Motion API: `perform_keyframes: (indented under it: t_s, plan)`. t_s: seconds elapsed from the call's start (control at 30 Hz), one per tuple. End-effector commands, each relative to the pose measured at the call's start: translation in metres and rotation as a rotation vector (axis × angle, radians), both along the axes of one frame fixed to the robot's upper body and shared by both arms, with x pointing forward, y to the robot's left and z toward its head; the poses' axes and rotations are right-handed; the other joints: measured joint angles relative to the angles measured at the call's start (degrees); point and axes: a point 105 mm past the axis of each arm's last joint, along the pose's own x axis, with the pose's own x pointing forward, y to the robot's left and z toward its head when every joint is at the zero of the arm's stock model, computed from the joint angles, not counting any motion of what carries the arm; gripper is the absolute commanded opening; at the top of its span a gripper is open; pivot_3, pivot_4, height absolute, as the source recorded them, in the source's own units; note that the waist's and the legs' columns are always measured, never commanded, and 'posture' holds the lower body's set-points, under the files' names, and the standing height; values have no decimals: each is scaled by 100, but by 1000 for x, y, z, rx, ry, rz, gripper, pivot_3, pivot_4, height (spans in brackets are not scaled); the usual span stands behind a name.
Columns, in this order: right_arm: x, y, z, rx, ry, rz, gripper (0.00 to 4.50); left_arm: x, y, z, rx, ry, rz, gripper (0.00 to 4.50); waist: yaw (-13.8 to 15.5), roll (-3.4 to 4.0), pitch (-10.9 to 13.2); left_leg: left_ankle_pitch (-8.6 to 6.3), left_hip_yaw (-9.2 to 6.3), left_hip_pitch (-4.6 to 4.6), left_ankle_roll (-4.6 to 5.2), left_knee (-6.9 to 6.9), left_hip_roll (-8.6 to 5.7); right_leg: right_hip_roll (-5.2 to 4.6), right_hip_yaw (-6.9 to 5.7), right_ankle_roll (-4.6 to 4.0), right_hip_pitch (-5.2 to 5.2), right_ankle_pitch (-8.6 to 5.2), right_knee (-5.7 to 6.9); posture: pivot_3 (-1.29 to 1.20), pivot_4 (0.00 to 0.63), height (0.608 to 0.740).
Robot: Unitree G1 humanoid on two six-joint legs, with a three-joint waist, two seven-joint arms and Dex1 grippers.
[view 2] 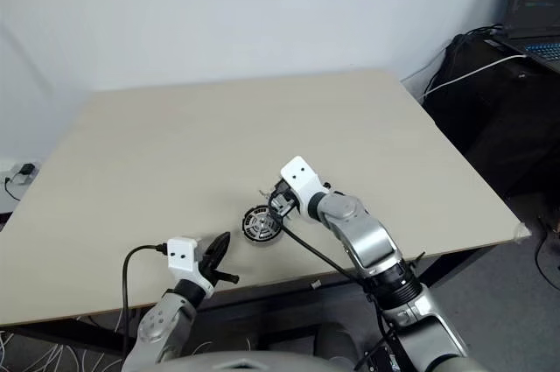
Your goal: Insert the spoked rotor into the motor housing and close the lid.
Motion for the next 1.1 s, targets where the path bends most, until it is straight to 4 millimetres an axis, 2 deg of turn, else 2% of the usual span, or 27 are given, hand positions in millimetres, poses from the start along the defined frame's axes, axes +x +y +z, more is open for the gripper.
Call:
perform_keyframes:
  t_s: [0.03, 0.33, 0.63, 0.9, 1.1]
  plan:
    - [-11, 13, 14, 31, -28, 100, 30, 4, 0, 13, -8, -52, -7, 0, -4, 0, 0, 0, 0, 0, 0, 0, 1, 0, 0, 0, 0, 0, 0, 0, 0, 740]
    - [-26, 28, 20, 54, -15, 225, 30, 4, 1, 13, -5, -49, -2, 0, 4, -4, 2, 0, -1, 0, 0, 1, 0, -1, -1, 1, 1, 0, 0, 0, 0, 740]
    - [-27, 38, 19, 72, -6, 245, 30, 5, 1, 15, -3, -54, 2, 0, 3, -4, 2, 0, -1, 0, -1, 1, 1, -1, -1, 1, 0, 0, 0, 0, 0, 740]
    - [-28, 53, -11, 71, 92, 235, 30, 6, 1, 17, -2, -60, 4, 0, 2, -4, 2, 0, -1, 1, -1, 2, 0, -1, 0, -6, 0, 4, 2, 0, 0, 740]
    - [-27, 64, -23, 72, 121, 234, 30, 6, 2, 19, 0, -62, 11, 0, -2, -4, 2, 0, -1, 1, -2, 2, 0, 1, -1, -26, 0, 16, 3, 0, 0, 740]
